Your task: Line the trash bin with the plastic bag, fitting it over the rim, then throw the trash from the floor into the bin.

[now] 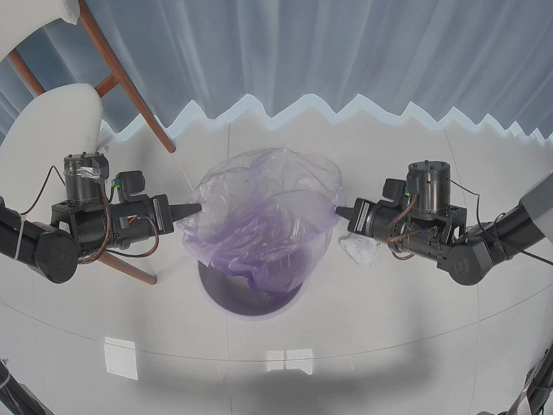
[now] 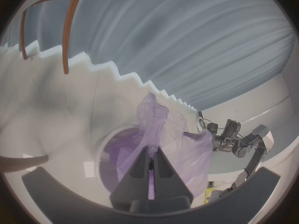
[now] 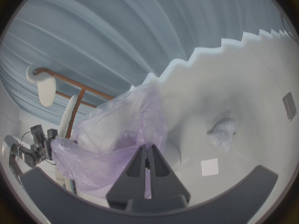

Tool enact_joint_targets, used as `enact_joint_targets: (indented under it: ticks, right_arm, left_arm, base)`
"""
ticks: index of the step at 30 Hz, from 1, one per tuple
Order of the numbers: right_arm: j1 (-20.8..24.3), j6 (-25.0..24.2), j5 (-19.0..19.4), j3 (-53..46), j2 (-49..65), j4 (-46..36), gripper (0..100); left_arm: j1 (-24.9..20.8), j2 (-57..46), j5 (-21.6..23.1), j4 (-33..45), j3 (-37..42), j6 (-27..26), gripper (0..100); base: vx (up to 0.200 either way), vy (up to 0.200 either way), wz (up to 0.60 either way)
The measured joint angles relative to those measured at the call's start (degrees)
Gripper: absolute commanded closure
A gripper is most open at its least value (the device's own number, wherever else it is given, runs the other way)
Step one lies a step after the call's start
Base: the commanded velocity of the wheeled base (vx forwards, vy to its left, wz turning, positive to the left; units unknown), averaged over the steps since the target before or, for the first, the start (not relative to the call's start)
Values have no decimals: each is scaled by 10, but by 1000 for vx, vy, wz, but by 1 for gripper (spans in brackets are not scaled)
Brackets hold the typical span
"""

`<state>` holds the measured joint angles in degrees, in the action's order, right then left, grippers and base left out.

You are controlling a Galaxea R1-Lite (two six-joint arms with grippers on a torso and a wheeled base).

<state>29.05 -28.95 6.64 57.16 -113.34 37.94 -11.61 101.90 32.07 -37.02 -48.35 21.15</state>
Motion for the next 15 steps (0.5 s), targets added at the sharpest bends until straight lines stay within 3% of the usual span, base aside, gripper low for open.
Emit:
enact_joint_targets:
  ticks: [7, 15]
  right_arm:
    - [-25, 1, 2, 83, -63, -2, 100]
    - [-40, 9, 2, 124, -130, -3, 100]
  left_arm:
    - [20, 44, -73, -2, -34, 3, 100]
    - [42, 124, -90, -8, -50, 1, 100]
  base:
    - [0, 0, 0]
    - [0, 0, 0]
